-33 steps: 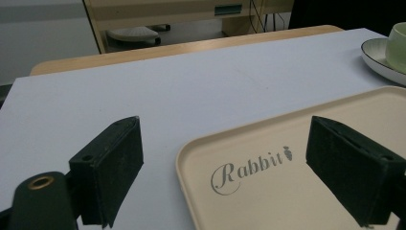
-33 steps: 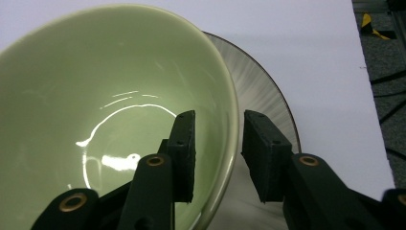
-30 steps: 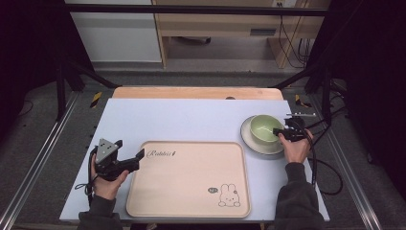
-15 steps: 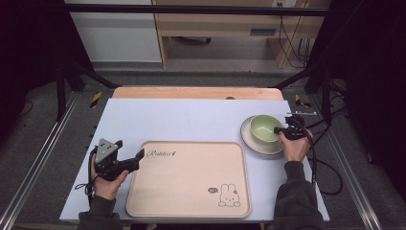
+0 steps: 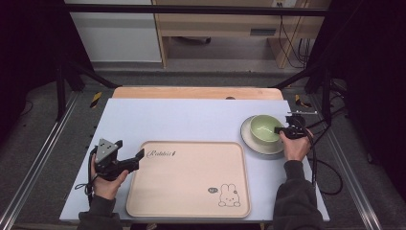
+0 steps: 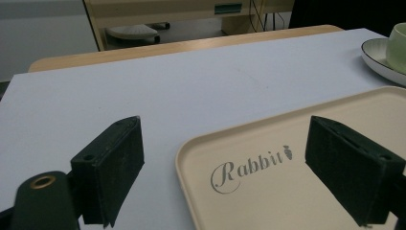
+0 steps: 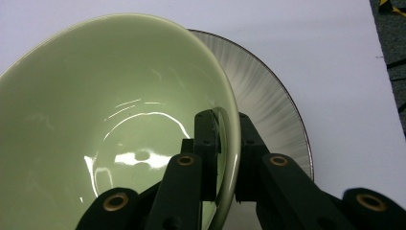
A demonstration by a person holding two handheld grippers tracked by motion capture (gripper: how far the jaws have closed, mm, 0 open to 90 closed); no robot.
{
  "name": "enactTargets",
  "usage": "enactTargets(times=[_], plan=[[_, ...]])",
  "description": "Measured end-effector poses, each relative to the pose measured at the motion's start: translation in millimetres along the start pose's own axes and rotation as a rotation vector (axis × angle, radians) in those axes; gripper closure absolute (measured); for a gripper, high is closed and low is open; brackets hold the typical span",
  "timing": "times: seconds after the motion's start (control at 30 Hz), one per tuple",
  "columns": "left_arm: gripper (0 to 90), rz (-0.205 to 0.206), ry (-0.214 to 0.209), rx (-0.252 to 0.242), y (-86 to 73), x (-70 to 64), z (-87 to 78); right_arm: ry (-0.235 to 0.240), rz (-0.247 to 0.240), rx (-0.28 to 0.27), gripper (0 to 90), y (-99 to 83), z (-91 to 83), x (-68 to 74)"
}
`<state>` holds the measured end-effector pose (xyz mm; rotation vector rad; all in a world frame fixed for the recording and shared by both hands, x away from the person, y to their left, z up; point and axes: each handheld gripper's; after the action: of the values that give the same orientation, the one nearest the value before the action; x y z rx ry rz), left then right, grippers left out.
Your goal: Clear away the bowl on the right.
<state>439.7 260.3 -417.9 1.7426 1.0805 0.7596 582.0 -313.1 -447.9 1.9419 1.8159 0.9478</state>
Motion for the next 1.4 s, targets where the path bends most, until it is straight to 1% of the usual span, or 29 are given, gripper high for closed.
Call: enactTargets(times=[0.2, 0.3, 0.37, 0.6, 0.67, 0.73, 0.97, 1.03, 1.07, 1.1, 1.17, 1.23, 1.27, 1.3, 1.4], plan=[[12.7, 0.0, 0.0, -0.001, 0.2, 0.1, -0.3, -0.003, 0.004, -0.003, 83.7, 0.1, -1.4, 1.6], [12.7, -0.005, 0.0, -0.006, 0.3, -0.1, -0.3, -0.007, -0.007, -0.005, 83.9, 0.6, -3.8, 4.1], [12.7, -0.002, 0.0, -0.005, 0.6, 0.1, -0.8, -0.018, -0.021, -0.011, 83.9, 0.7, -4.9, 5.5], [12.8, -0.005, 0.0, -0.008, 1.1, 0.4, -1.6, -0.016, -0.038, -0.029, 83.6, 2.0, -9.5, 11.2], [12.8, -0.005, 0.0, -0.008, 1.2, 0.5, -1.6, -0.012, -0.029, -0.027, 83.6, 2.2, -10.4, 12.4], [12.8, -0.007, 0.0, -0.011, 1.3, 0.4, -1.7, -0.017, -0.049, -0.035, 83.2, 2.6, -12.4, 14.4], [12.8, -0.007, -0.002, -0.011, 1.4, 0.3, -1.9, -0.017, -0.062, -0.044, 82.8, 3.3, -15.8, 20.0], [12.8, -0.007, -0.002, -0.012, 1.5, 0.5, -2.1, -0.014, -0.068, -0.044, 82.8, 3.3, -16.1, 19.8], [12.8, -0.007, -0.002, -0.012, 1.5, 0.6, -2.2, -0.013, -0.051, -0.041, 82.7, 3.4, -16.6, 21.9], [12.8, -0.007, -0.002, -0.012, 1.5, 0.6, -2.2, -0.013, -0.051, -0.041, 82.7, 3.4, -16.6, 21.9], [12.8, -0.007, -0.003, -0.012, 1.5, 0.6, -2.2, -0.013, -0.069, -0.042, 82.7, 3.2, -16.9, 21.8], [12.8, -0.006, -0.004, -0.012, 1.5, 0.6, -2.2, -0.009, -0.065, -0.042, 82.7, 3.3, -17.3, 22.3], [12.9, -0.006, -0.004, -0.012, 1.5, 0.5, -2.3, -0.005, -0.072, -0.047, 82.8, 3.6, -18.5, 22.1], [12.8, -0.006, -0.005, -0.012, 1.6, 0.5, -2.3, 0.0, -0.061, -0.049, 82.7, 4.0, -19.8, 23.3], [12.8, -0.007, -0.006, -0.012, 1.6, 0.1, -2.3, 0.01, -0.071, -0.058, 82.7, 4.9, -23.7, 23.9]])
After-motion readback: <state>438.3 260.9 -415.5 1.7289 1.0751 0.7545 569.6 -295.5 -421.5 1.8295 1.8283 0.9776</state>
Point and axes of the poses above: each handheld gripper's, and its own axes: z roughly forward along the jaws, y roughly out of its top, x roughly to its left, and after that the axes turned 4 degrees about z, right-handed
